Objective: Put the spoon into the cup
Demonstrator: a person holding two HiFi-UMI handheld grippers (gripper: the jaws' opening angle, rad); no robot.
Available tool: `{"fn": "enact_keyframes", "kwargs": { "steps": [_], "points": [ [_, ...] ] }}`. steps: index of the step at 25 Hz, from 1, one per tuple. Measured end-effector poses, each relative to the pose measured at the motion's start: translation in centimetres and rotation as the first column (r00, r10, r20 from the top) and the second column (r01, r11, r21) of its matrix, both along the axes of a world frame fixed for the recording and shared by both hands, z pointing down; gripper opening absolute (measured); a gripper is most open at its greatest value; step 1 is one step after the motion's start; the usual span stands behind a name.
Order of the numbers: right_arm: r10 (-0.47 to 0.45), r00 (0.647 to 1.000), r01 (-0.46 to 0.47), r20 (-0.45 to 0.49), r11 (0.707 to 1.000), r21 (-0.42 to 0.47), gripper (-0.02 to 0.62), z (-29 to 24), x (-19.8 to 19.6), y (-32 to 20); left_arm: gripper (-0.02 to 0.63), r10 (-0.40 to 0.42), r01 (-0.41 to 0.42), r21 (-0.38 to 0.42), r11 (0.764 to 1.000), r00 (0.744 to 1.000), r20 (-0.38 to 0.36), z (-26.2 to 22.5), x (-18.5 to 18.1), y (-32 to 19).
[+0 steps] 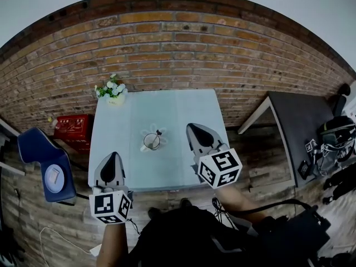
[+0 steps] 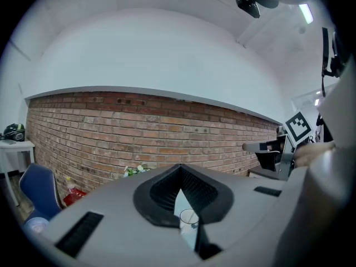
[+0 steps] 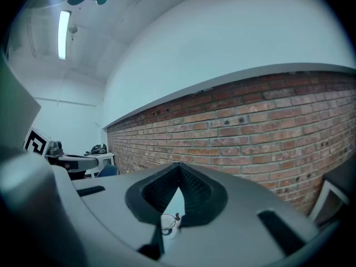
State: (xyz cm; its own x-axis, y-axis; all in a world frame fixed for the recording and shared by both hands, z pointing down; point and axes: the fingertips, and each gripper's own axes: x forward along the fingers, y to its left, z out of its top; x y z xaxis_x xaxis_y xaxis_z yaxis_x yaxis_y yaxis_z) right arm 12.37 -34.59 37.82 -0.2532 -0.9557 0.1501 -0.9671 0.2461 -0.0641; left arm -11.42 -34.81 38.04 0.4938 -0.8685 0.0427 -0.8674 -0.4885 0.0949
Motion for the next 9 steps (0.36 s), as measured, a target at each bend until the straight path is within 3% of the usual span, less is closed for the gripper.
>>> {"fn": "enact_keyframes", "kwargs": {
  "steps": [9],
  "points": [
    [0.012,1.0,-0.012,0.003,1.0,-0.008,0.018,0.5,0.96,0.34,0.008,0.004,-0.004,-0.004,1.0,1.0,-0.005,0.19,0.82,0.5]
  ]
}}
